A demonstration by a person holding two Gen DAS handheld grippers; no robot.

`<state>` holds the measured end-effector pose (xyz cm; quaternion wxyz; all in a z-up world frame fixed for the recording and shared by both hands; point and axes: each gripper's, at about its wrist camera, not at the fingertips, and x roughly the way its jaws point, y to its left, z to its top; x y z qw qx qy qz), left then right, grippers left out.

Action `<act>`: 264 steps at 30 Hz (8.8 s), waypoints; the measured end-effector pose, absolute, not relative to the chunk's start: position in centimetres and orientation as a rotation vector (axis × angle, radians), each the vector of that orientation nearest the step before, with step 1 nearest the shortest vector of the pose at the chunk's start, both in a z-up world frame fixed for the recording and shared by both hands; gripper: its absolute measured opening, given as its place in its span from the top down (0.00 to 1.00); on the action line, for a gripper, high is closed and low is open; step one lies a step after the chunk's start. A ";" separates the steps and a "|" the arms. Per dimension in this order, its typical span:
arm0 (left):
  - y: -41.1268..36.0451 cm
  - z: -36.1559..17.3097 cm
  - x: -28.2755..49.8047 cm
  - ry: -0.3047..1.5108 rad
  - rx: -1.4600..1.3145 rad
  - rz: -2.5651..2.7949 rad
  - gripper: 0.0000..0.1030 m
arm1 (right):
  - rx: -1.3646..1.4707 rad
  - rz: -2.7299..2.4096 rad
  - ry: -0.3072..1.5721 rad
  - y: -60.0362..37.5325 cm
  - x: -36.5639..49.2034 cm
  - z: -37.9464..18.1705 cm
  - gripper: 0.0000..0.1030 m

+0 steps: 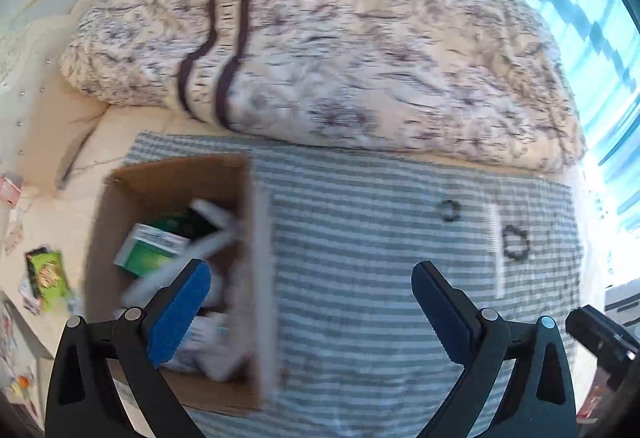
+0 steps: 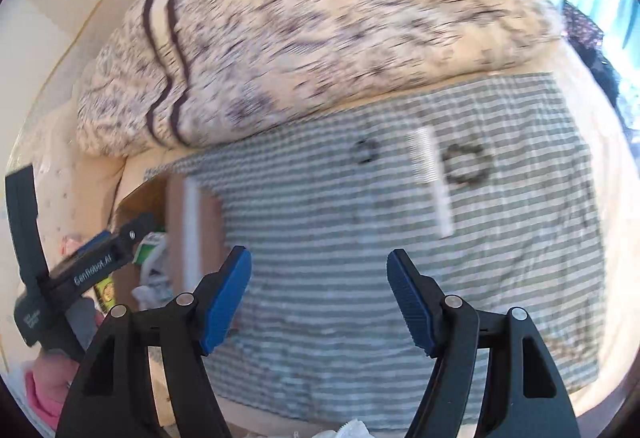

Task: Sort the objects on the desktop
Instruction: 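Move both tools back toward the hair tie and bead bracelet, then grasp the black hair tie with the left tool while the right tool grasps the bead bracelet, then lift and carry the hair tie and bracelet toward the box, then open both tools over the box to drop the hair tie and bracelet, then move the right tool back over the white comb on the cloth, then grasp the white comb with the right tool and lift it, then carry the comb over the box and open the right tool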

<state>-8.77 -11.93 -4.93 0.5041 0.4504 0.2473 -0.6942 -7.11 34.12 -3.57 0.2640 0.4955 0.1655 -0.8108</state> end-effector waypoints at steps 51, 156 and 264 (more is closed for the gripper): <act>-18.5 -29.0 -28.7 0.594 1.278 -1.759 0.93 | 1.626 -2.354 0.650 38.9 -30.3 -20.3 0.69; -3.7 -5.9 -12.6 0.444 1.289 -2.029 0.01 | 1.306 -2.360 0.425 37.4 -4.2 -2.7 0.44; -21.4 -4.1 2.2 0.325 1.314 -2.142 0.00 | 1.182 -2.197 0.545 17.6 9.3 -11.9 0.68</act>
